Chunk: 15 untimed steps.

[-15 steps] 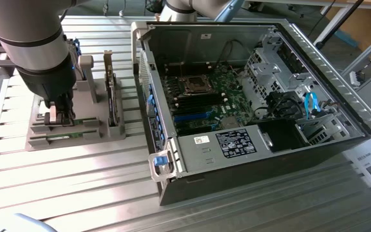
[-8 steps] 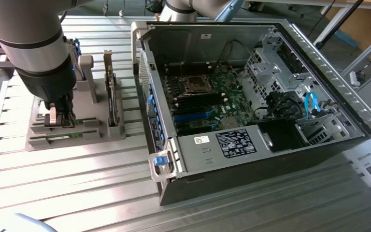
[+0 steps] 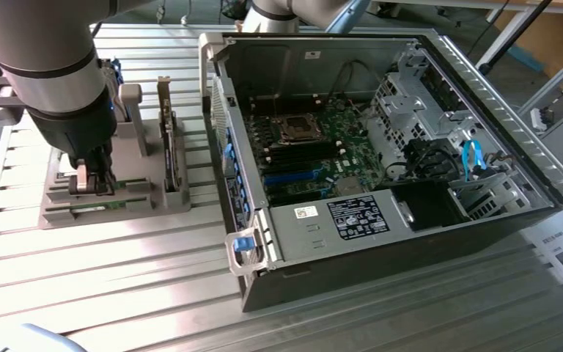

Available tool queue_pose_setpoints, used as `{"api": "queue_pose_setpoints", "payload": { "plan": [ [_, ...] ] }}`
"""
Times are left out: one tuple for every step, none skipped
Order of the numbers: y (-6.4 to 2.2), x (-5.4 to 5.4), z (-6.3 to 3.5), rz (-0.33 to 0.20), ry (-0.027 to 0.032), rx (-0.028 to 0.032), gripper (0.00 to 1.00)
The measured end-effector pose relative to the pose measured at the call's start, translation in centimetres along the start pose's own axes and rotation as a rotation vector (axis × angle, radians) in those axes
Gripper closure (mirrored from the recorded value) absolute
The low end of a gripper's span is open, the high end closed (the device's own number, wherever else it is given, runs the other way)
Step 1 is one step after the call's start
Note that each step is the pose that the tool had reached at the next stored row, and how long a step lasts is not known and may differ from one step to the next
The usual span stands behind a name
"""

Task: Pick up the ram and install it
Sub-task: 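Pick up the ram and move it above insertion slot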

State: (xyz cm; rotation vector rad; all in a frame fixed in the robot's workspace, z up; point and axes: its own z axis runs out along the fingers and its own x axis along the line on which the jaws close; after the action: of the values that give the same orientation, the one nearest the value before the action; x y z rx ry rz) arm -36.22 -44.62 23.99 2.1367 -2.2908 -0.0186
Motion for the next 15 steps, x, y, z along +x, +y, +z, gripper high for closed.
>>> {"api": "queue_pose_setpoints", "payload": {
  "plan": [
    [0.0,0.0,0.1,0.0,0.0,0.0007,0.75],
    [0.0,0.0,0.2,0.0,-0.0001,0.0015,0.75],
    [-0.01,0.0,0.32,0.0,-0.0002,0.0025,0.75],
    [-0.01,0.0,0.42,0.0,-0.0003,0.0033,0.75],
    [-0.01,0.0,0.51,0.0,-0.0002,0.0039,0.75],
    [-0.01,0.0,0.62,0.0,-0.0003,0.0047,0.75],
    [-0.01,0.0,0.72,0.0,-0.0004,0.0054,0.75],
    [-0.01,0.0,0.81,0.0,-0.0005,0.0061,0.75],
    [-0.01,0.0,0.89,0.0,-0.0005,0.0065,0.75],
    [-0.01,0.0,0.96,0.0,-0.0004,0.0069,0.75],
    [-0.01,0.0,1.02,0.0,-0.0004,0.0071,0.75],
    [-0.01,0.0,1.05,0.0,-0.0004,0.0071,0.75],
    [-0.01,0.0,1.04,0.0,-0.0003,0.0071,0.75],
    [-0.01,0.0,1.05,0.0,-0.0003,0.0071,0.75],
    [-0.01,0.02,1.06,0.0,-0.0004,0.0072,0.75]
  ]
}}
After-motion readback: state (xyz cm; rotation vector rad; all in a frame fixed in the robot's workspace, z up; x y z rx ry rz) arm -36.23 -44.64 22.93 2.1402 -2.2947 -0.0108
